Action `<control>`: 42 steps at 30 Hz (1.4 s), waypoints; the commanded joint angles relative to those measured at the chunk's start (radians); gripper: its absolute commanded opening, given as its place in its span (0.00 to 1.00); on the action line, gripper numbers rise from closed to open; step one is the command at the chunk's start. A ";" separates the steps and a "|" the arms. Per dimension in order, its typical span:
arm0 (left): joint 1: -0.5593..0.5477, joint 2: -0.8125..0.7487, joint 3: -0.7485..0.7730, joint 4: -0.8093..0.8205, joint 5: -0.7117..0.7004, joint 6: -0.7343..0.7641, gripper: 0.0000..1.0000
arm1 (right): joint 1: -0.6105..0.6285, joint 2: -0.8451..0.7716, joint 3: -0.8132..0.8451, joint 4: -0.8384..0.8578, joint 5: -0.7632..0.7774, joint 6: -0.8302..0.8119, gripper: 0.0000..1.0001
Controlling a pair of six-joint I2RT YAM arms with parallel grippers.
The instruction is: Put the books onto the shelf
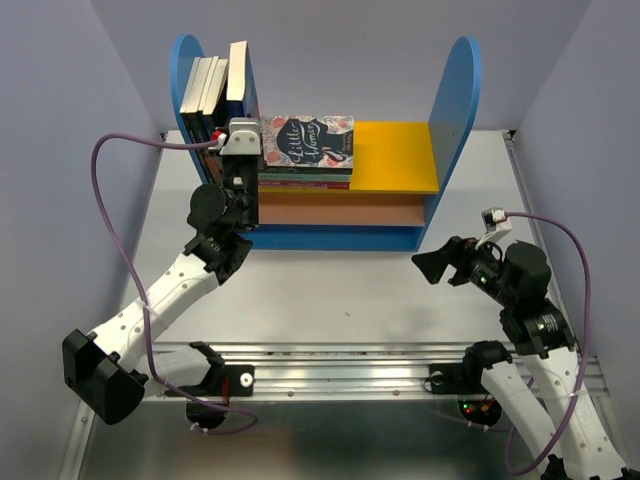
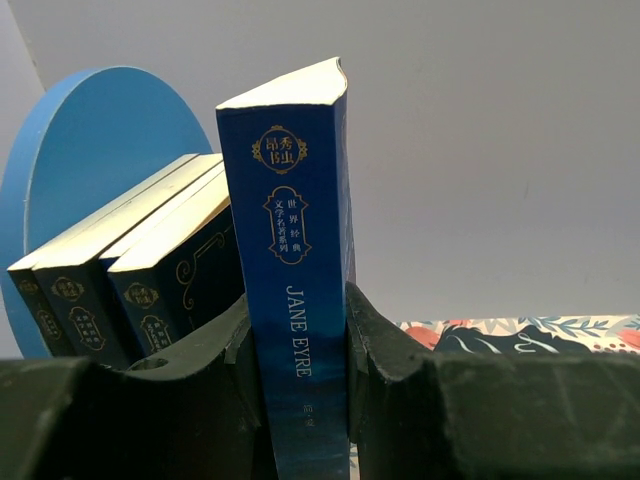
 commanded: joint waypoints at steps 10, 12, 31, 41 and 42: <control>0.006 -0.076 -0.108 0.364 0.042 0.064 0.00 | 0.001 0.002 0.019 0.017 -0.062 -0.023 1.00; 0.006 -0.068 -0.113 0.375 0.047 0.071 0.00 | 0.001 0.003 0.018 0.017 -0.071 -0.022 1.00; 0.016 -0.154 -0.040 0.080 0.055 0.039 0.00 | 0.001 0.019 -0.010 0.054 -0.093 -0.008 1.00; 0.017 -0.122 -0.145 0.245 0.000 0.012 0.00 | 0.001 0.028 -0.007 0.059 -0.105 -0.006 1.00; 0.017 -0.106 -0.146 0.252 -0.004 0.012 0.00 | 0.001 0.030 -0.009 0.057 -0.105 -0.006 1.00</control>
